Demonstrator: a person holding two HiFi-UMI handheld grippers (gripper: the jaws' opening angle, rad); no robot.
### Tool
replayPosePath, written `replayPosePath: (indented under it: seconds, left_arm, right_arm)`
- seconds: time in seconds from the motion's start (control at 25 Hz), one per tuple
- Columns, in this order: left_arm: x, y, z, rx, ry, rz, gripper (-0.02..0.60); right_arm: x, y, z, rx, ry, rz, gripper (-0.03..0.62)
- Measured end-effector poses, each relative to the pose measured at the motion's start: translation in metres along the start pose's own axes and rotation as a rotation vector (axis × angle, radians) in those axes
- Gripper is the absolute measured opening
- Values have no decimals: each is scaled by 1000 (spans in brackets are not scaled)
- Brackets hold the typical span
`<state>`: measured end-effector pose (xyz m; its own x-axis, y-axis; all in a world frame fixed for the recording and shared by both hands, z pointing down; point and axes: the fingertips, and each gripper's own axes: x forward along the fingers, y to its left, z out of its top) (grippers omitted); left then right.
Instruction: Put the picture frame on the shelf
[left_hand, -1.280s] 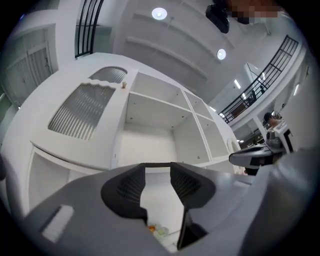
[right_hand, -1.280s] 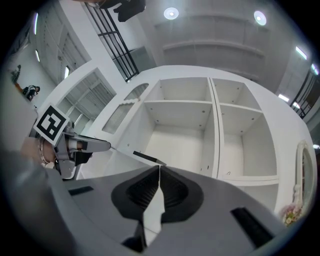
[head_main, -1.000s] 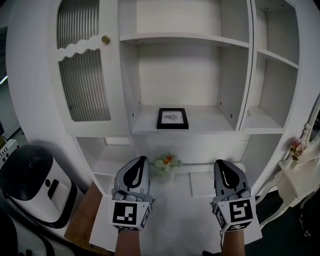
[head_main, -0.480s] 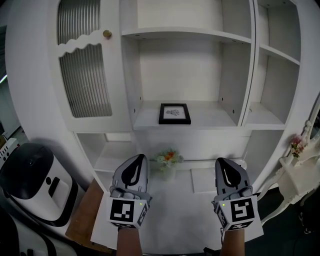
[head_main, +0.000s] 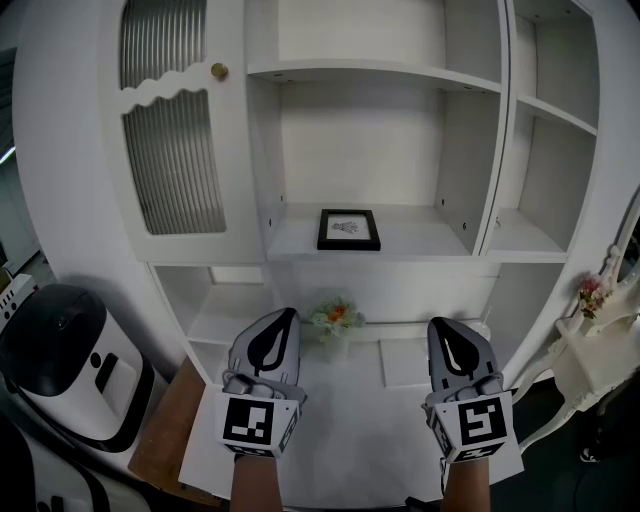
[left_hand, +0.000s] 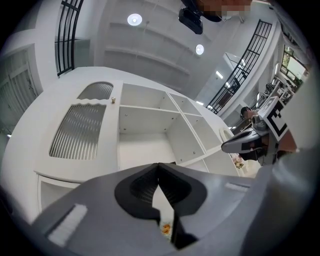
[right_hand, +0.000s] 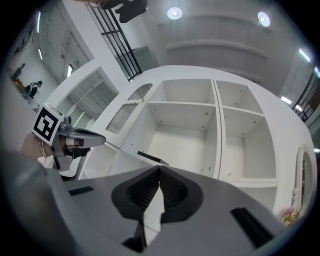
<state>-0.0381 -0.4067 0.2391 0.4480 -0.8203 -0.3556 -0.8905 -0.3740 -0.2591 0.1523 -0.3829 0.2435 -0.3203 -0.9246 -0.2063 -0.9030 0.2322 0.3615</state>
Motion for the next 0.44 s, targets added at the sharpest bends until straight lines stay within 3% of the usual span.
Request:
replayPosePath:
  seconds: [0.44]
  left_arm:
    - [-4, -5, 15, 34, -23, -4, 11]
  right_arm:
    - [-11, 3, 10, -8, -3, 3, 9]
